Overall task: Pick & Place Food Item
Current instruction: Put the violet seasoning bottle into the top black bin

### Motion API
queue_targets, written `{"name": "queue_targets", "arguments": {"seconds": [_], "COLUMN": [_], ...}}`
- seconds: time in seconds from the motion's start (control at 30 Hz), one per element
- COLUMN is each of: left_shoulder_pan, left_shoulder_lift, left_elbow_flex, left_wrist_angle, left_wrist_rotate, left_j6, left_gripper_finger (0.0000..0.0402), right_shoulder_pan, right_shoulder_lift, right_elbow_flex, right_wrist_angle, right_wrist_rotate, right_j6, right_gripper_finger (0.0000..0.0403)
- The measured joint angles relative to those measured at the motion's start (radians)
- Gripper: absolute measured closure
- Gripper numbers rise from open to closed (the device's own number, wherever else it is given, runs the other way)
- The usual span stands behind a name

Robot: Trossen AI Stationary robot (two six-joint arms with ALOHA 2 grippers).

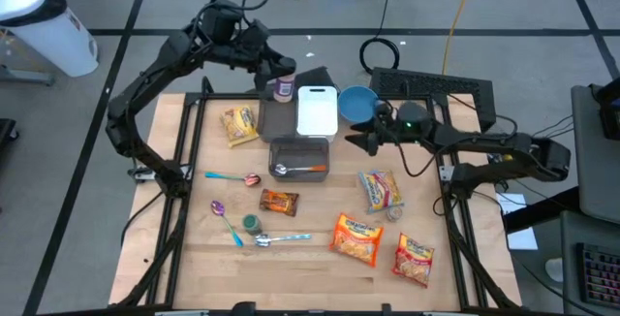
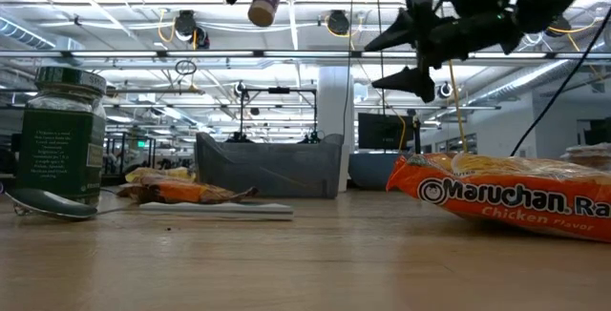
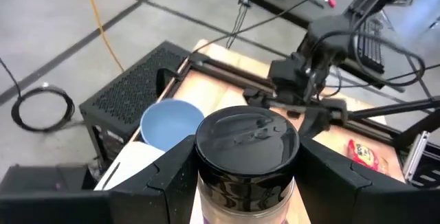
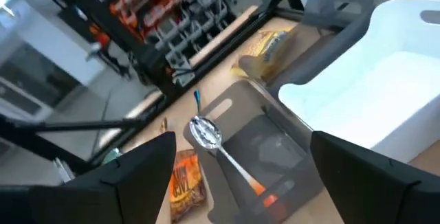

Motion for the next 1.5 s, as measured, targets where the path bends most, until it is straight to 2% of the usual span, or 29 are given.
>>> {"name": "queue_targets", "arguments": {"seconds": [0.2, 0.37, 0.7, 0.83, 1.1, 1.3, 1.5], "left_shoulder_pan": [-0.006, -0.026, -0.047, -0.046, -0.02, -0.014, -0.001], "left_shoulder_lift": [0.0, 0.001, -0.009, -0.04, -0.228, -0.41, -0.556], "left_elbow_flex": [-0.098, -0.225, -0.384, -0.487, -0.761, -0.893, -0.968], "left_wrist_angle": [0.1, 0.287, 0.519, 0.639, 0.856, 0.859, 0.803], "left_wrist_rotate": [0.075, 0.094, 0.129, 0.138, 0.121, 0.039, -0.008], "left_j6": [-0.03, -0.111, -0.187, -0.237, -0.347, -0.337, -0.329], "left_gripper_finger": [0.0193, 0.0193, 0.0193, 0.0193, 0.0193, 0.0193, 0.0193], "right_shoulder_pan": [0.0, 0.0, 0.001, 0.001, 0.002, 0.002, 0.001], "right_shoulder_lift": [-0.066, -0.089, -0.089, -0.089, -0.089, -0.088, -0.088], "right_elbow_flex": [-0.067, -0.069, -0.069, -0.069, -0.07, -0.069, -0.069], "right_wrist_angle": [0.058, 0.056, 0.055, 0.055, 0.056, 0.057, 0.064], "right_wrist_rotate": [0.019, 0.018, 0.017, 0.017, 0.039, 0.134, 0.213], "right_j6": [0.029, 0.034, 0.09, 0.113, 0.135, 0.122, 0.108], "right_gripper_finger": [0.008, 0.008, 0.008, 0.008, 0.008, 0.008, 0.008]}}
